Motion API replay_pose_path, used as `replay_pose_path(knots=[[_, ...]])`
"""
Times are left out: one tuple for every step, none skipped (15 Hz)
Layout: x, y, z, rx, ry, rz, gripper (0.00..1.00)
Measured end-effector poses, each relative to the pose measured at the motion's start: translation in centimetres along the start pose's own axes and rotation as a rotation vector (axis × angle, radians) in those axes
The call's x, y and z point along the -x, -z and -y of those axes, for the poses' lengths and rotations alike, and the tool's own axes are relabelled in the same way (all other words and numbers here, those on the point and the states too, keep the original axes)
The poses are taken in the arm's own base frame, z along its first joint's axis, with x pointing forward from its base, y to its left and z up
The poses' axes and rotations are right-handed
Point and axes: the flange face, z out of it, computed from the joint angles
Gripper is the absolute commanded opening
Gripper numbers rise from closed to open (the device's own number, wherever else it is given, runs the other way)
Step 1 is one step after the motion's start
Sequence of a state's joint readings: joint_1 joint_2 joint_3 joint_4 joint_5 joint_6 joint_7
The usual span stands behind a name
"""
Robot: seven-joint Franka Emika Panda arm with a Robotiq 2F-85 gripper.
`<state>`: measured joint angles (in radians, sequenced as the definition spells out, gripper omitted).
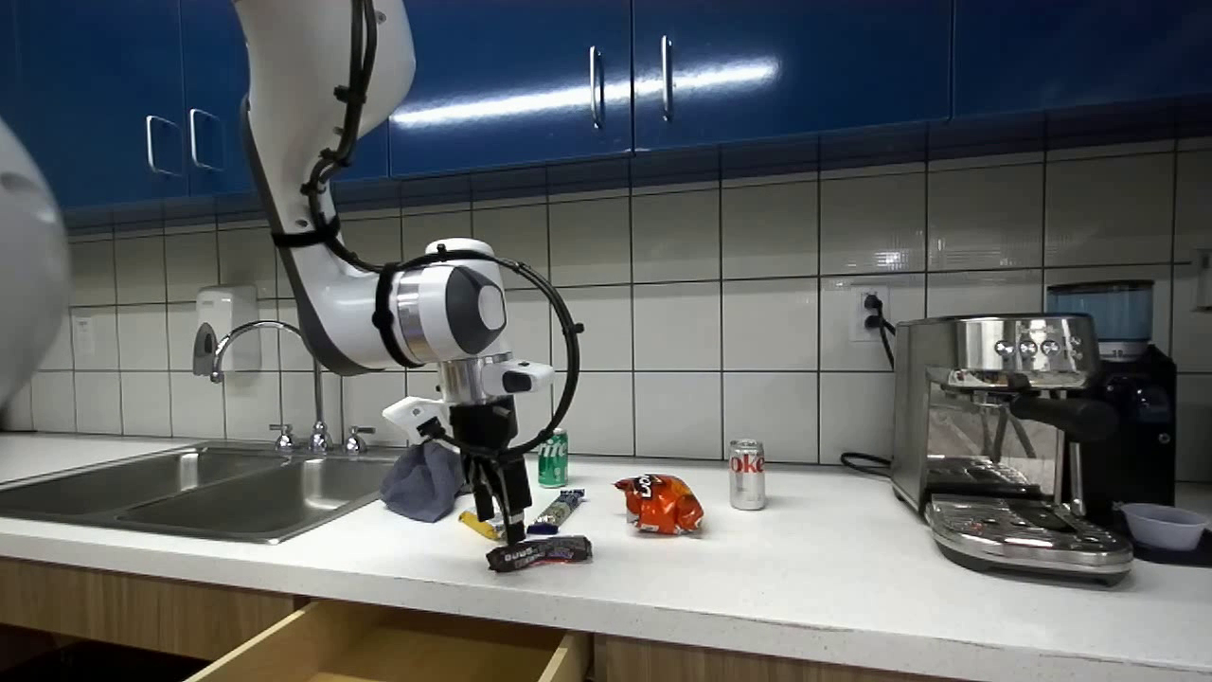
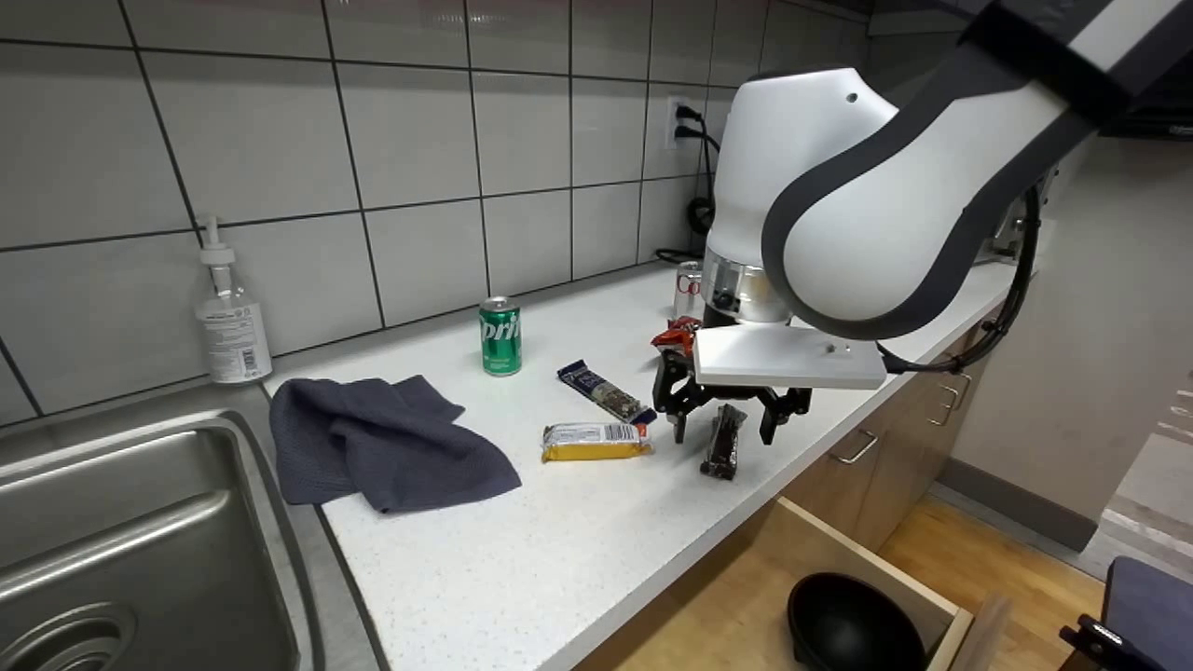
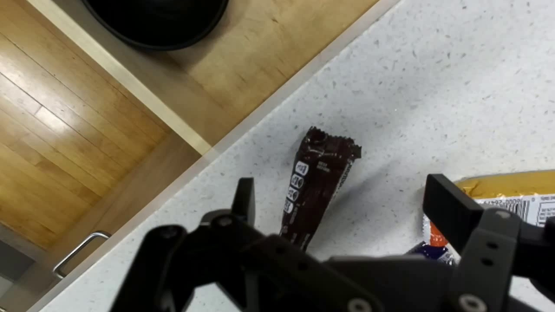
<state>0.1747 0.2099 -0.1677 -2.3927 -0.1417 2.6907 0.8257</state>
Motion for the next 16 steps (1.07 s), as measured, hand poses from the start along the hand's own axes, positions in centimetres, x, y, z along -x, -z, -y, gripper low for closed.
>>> replay_pose_path(knots=[[-0.2, -0.1, -0.2, 0.003, -0.009, -0.002, 1.0], [-0.3, -0.2, -0.4, 0.007, -0.02, -0.002, 1.0], [-0.5, -0.3, -0.6, 0.009, -0.032, -0.002, 1.0], [-0.7, -0.4, -0.7, 0.012, -0.042, -0.002, 1.0], [-0.8, -0.5, -0.9, 0.014, -0.05, -0.002, 1.0], [-1.0, -0.7, -0.9, 0.016, -0.055, -0.002, 1.0], [-1.1, -0.8, -1.0, 0.018, -0.058, -0.002, 1.0], [-1.3, -1.0, -1.0, 0.02, -0.061, -0.001, 1.0], [-1.4, -1.2, -0.9, 0.022, -0.064, -0.001, 1.0], [-1.5, -1.3, -0.9, 0.024, -0.066, -0.002, 1.0], [-1.7, -1.4, -0.8, 0.025, -0.068, -0.002, 1.0], [-1.9, -1.6, -0.7, 0.027, -0.07, -0.003, 1.0], [-2.0, -1.8, -0.6, 0.028, -0.071, -0.003, 1.0], [-2.2, -1.9, -0.6, 0.03, -0.072, -0.004, 1.0], [-2.4, -2.0, -0.5, 0.031, -0.073, -0.005, 1.0], [-2.5, -2.2, -0.5, 0.033, -0.074, -0.006, 1.0]])
